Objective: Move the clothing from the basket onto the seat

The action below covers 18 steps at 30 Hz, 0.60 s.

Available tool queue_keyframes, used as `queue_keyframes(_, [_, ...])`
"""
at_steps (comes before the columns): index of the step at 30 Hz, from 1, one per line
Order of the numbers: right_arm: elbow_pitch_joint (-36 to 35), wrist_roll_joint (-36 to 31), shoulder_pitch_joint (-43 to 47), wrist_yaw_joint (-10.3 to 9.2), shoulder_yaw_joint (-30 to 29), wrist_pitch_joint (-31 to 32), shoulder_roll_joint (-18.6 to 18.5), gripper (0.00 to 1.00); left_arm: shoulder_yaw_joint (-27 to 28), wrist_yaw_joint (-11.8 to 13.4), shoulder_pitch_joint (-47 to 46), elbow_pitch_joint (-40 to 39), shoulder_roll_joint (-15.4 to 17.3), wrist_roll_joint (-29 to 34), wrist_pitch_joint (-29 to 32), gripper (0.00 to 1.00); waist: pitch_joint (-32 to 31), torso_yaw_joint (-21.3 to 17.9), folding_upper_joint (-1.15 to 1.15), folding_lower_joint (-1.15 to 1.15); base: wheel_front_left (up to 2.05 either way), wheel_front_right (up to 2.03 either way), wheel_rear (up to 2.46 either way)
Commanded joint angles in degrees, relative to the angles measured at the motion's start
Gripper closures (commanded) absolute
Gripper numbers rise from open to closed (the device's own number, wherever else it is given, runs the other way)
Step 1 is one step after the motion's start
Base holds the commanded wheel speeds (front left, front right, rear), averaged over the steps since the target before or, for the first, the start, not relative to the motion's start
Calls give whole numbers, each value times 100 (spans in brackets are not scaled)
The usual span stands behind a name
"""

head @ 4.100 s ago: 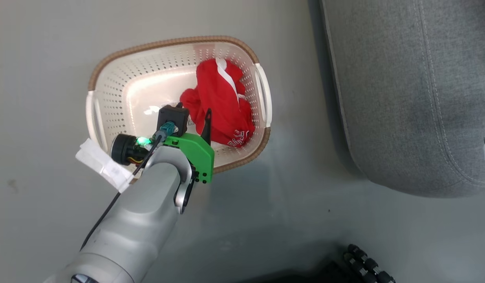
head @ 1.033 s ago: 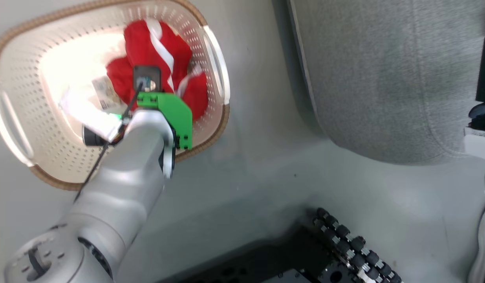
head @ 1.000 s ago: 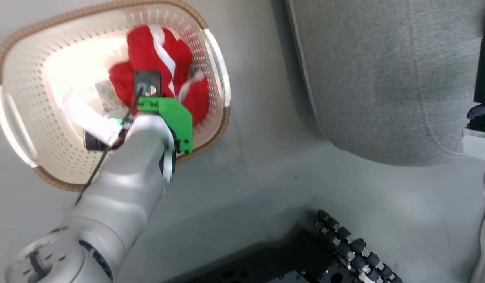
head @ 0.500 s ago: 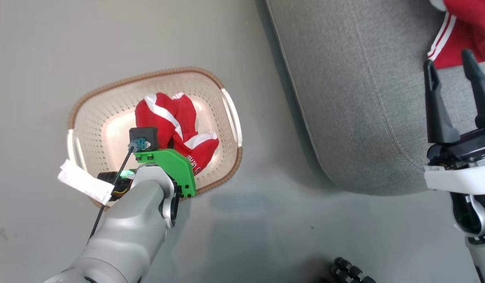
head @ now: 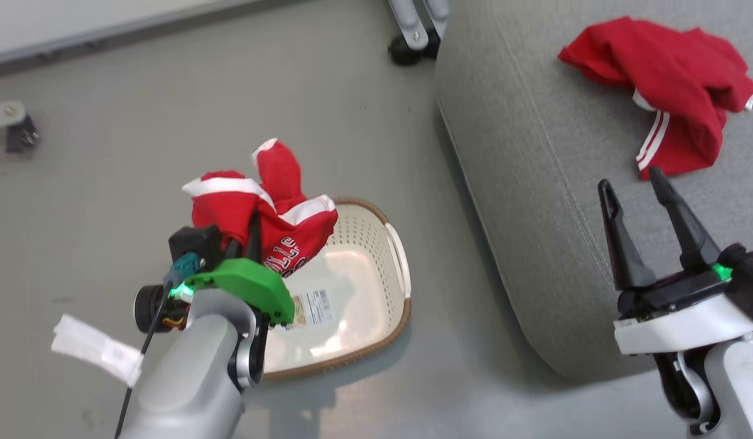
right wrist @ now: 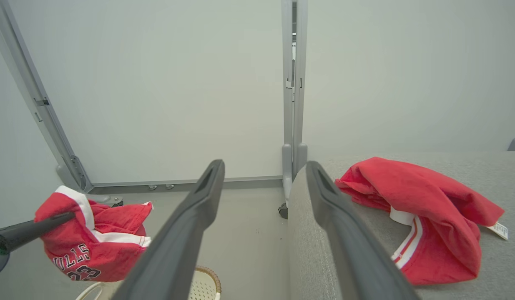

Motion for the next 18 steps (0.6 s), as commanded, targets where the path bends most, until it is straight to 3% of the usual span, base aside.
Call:
queue_keyframes(1, [48,-46,142,-2,19,1,36,0,236,-57,265,-236,-10,245,-18,100,-819,382,0,1,0,0,0])
queue_keyframes(10, [246,-260,541,-2,113,1,274,0,1870,-550,1509,-1818,-265,1535,-18,100,-1420,511,0,1,0,0,0])
queue_keyframes(18, [360,-359,781,-2,169,1,432,0,2696,-936,2167,-2857,-491,1979,-18,100,-1680,649,0,1,0,0,0])
